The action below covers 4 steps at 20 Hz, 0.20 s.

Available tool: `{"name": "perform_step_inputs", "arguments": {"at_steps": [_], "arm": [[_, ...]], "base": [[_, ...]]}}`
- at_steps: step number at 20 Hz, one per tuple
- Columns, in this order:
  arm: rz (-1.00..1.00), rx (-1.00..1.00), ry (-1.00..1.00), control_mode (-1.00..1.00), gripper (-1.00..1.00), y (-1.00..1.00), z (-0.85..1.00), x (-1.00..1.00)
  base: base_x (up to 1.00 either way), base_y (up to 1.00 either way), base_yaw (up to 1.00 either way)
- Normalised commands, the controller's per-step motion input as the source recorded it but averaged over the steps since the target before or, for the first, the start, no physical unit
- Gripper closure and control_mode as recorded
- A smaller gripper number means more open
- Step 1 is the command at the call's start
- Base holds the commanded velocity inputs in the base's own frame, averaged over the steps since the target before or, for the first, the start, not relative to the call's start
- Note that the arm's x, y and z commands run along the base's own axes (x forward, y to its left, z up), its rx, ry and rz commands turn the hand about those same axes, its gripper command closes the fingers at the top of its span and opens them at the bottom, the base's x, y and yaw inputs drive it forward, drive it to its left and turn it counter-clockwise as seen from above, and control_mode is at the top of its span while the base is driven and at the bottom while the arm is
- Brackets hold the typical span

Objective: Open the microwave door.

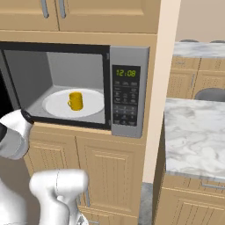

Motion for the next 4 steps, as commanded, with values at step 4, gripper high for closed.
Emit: {"name": "perform_step_inputs", "arguments": {"at_steps": [4], "arm": [[-0.14,0.23,-0.19,-1.0,-1.0,-0.91,0.86,-0.17]], "base": [[0.0,0.0,0.0]]}}
